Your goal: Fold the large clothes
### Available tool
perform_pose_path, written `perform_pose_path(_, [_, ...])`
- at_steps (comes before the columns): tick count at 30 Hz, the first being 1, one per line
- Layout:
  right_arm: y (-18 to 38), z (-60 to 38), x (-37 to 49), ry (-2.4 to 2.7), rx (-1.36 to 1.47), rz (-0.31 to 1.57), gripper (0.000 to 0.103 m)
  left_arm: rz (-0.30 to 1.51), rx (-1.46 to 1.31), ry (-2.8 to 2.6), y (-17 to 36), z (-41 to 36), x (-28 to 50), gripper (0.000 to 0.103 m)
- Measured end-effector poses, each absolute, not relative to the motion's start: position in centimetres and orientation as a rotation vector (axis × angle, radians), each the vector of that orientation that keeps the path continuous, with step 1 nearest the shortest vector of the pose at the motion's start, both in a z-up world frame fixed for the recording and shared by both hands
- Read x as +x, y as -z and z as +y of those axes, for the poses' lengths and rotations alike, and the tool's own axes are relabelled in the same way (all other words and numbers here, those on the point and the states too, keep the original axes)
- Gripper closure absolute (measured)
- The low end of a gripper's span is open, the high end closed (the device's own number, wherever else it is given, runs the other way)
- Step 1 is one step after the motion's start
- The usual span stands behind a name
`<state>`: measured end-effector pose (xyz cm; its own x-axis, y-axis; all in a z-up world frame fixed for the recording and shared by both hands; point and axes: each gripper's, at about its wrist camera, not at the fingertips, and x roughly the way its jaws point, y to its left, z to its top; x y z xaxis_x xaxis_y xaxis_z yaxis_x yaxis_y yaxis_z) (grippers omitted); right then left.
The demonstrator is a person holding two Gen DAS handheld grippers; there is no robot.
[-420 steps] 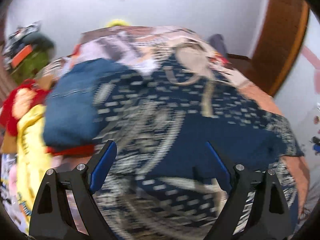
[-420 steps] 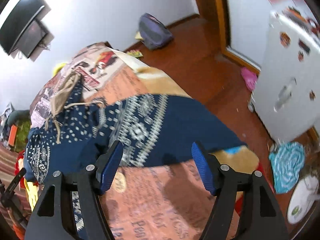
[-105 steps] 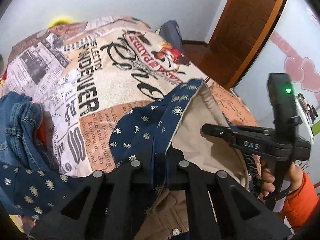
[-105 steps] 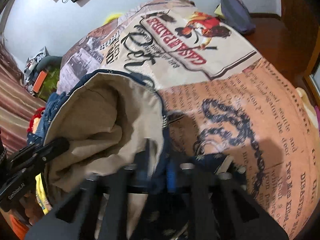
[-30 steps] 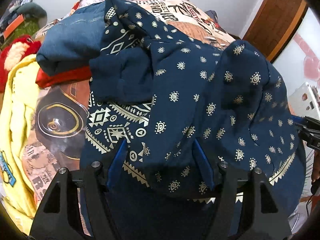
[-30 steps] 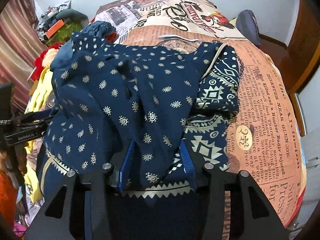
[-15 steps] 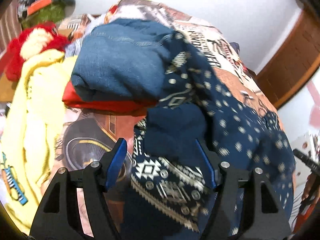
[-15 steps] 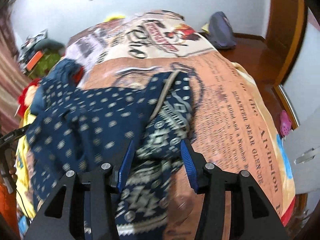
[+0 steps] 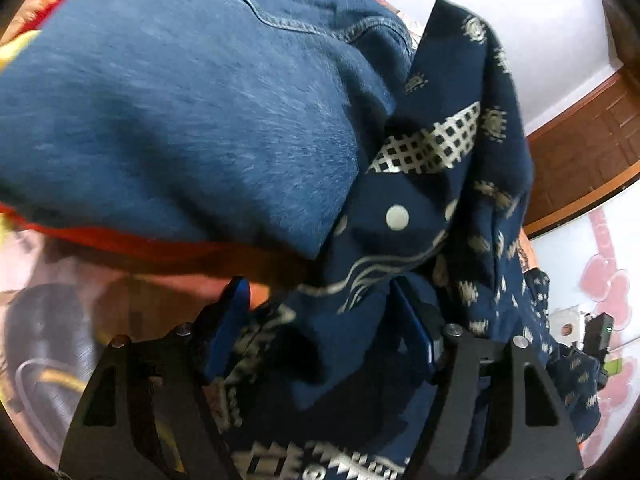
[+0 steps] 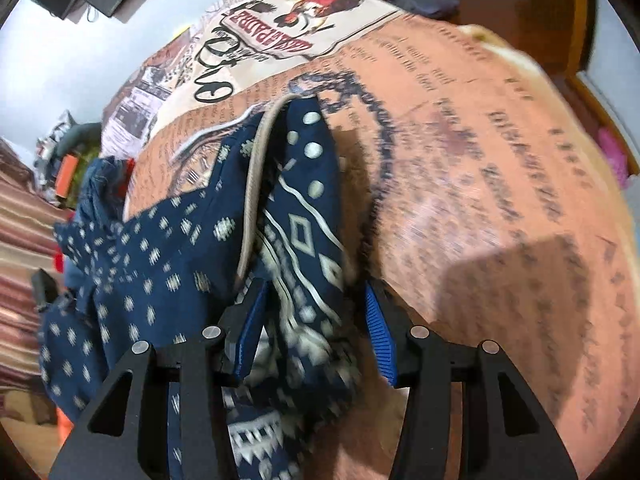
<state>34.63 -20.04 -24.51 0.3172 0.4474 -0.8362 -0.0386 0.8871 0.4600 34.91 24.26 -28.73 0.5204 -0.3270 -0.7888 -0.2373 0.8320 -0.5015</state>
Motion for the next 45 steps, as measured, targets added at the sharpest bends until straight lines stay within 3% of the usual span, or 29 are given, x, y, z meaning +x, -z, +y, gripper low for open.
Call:
perform_pose_path(3, [25.0,-19.2,35.4,-0.372,0.407,1.209,0.059,1.022,-0.628,0.083,29.2,23.9,35.3,0.032])
perform_pose_path(5, [25.1,-18.5,36.0,-0.383,0.392,1.214,0.071,1.003,-0.613,0.082,29.2,23.4,35.2,0.035])
perform_pose_path(6, [25.1,-18.3,36.2,-0.382,0.382,1.217,0.079,1.005,-0.614,0.088,29.1,23.2,35.1,0.044])
perform_pose_path(10, [23.6,-17.6,36.1,-0.406,0.331,1.192,0.088,1.012,-0.559,0.089,27.4,21.4,33.6,0.08])
perform_pose_path(13, [20.6,-17.4,35.8,-0.422,0.304,1.109,0.089,0.987,-0.465,0.084,25.0,19.8,32.3,0.087])
perform_pose_path(21, [12.1,-14.9,36.4,-0.486,0.23,0.938,0.09,0.825,-0.304,0.079,16.2,16.8,29.8,0.091])
perform_pose_path(28, [8.7,-12.7,39.8,-0.499,0.201,0.833,0.09,0.716,-0.261,0.046,10.6,17.1,30.6,0.091])
perform_pose_path(33, [11.1,-10.7,44.5,-0.476,0.183,0.871,0.09,0.739,-0.266,-0.011,11.7,19.7,33.4,0.091])
perform_pose_path(40, [17.3,-8.0,48.9,-0.393,0.06,0.96,0.09,0.859,-0.246,-0.113,17.7,22.0,38.6,0.09])
perform_pose_path(45, [21.5,-8.2,50.8,-0.349,0.044,1.024,0.087,0.882,-0.291,-0.138,19.9,24.1,40.4,0.085])
